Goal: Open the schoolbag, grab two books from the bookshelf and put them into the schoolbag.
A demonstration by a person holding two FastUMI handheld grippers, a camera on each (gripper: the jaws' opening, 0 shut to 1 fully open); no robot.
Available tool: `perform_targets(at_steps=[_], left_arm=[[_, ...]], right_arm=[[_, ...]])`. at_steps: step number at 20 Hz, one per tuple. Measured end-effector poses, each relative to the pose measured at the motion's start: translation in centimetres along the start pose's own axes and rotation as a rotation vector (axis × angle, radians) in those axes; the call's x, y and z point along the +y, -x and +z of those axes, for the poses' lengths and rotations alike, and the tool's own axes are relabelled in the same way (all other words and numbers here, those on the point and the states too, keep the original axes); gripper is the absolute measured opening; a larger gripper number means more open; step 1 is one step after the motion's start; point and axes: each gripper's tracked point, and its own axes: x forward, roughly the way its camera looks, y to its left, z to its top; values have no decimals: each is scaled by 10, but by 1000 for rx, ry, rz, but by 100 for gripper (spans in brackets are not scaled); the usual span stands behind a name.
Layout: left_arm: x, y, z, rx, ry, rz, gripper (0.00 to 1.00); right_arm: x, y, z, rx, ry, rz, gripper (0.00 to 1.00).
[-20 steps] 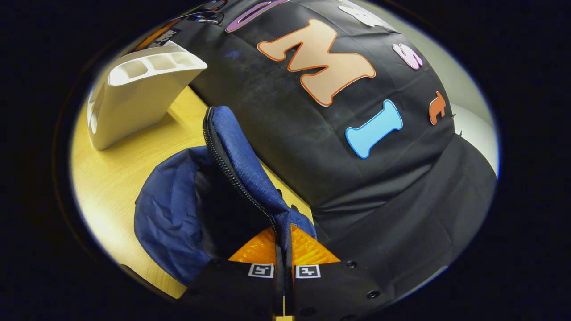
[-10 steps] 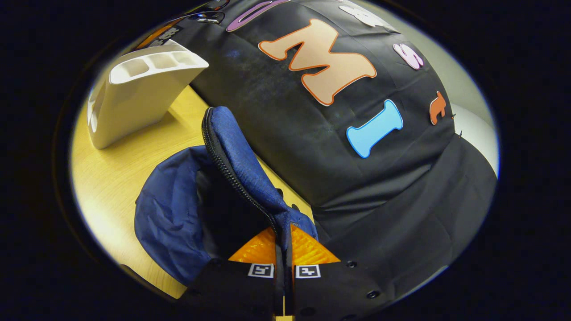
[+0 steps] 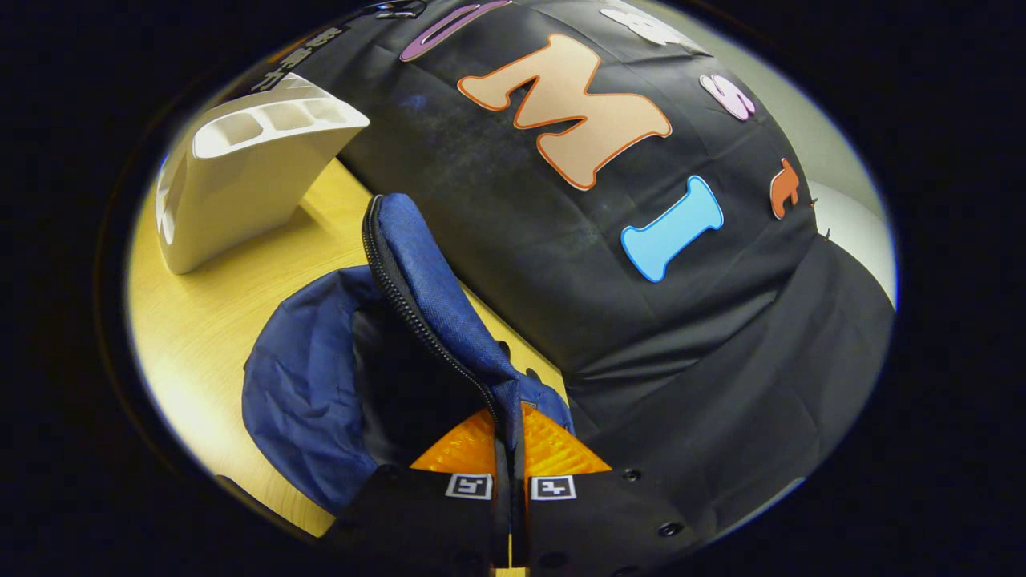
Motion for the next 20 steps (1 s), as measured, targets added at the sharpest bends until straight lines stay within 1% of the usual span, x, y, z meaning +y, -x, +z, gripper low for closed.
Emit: perform_targets(at_steps=[4,7,10,13,15,18,20], left_arm=[[-10,42,-17,-41,35,-28,39],[-21,72,-34,-64,36,-30,39],[-43,96,-53,-67,26,-61,39],[-74,108,-68,-75,-5,-115,39],[-102,111,-73,-84,-31,-175,39],[-141,105,-82,-73,-81,-250,39],[-168,94,-83,-68,-107,-300,38]], right_arm=[[-3,-1,-5,-4,-25,5,5],[-2,-3,-7,-6,-21,21,2],[-4,-2,-11,-13,-21,36,2],[-6,-2,-12,-12,-32,50,2],[-8,-3,-13,-12,-44,59,2],[-13,-3,-11,-11,-77,65,4],[-17,-4,-12,-7,-106,67,2]])
